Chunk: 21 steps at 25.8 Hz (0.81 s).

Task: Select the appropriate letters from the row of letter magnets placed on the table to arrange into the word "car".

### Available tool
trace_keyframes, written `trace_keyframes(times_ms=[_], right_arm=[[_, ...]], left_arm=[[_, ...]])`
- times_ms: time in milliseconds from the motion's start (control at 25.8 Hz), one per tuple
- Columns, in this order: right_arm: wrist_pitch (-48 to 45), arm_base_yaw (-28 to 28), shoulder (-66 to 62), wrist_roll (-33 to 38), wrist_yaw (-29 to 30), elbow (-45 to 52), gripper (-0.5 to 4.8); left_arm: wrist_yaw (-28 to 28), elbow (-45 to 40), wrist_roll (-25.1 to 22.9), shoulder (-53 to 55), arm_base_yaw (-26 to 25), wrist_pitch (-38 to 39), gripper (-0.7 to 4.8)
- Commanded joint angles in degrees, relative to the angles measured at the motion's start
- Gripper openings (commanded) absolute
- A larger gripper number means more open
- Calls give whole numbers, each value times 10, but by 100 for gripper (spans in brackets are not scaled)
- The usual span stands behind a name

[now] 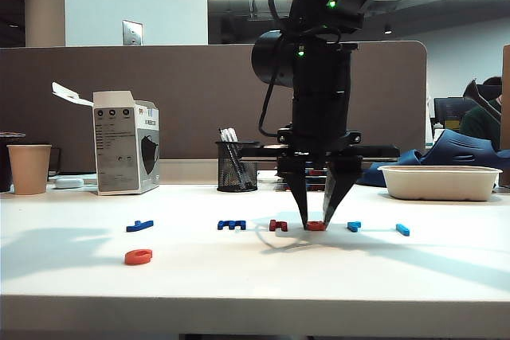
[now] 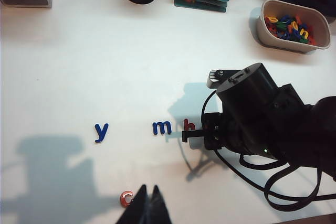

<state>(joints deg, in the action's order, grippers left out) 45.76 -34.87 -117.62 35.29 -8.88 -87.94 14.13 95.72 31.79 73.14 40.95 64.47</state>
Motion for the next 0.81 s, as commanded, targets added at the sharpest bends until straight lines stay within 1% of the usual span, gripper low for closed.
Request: trace_keyframes(times_ms=[39,271,387,620,697,814], right_arm=[[27,-4,1,0,16,2,79],[50,-16,11,1,18,2,79],[49,-24,20,1,26,2,50],[50,-41,34,11,35,2,51],[51,-55,36,23,48,2,52],[49,-79,36,42,48,2,52]], left_arm=[[2,2,0,-2,0,-4,-6],[2,2,0,-2,0,-5,-6],[2,2,0,-2,0,-5,-6],[2,2,0,-2,0,-4,-6],[2,2,-1,-2,0,-4,-6],[2,2,-1,-2,0,-4,-6]])
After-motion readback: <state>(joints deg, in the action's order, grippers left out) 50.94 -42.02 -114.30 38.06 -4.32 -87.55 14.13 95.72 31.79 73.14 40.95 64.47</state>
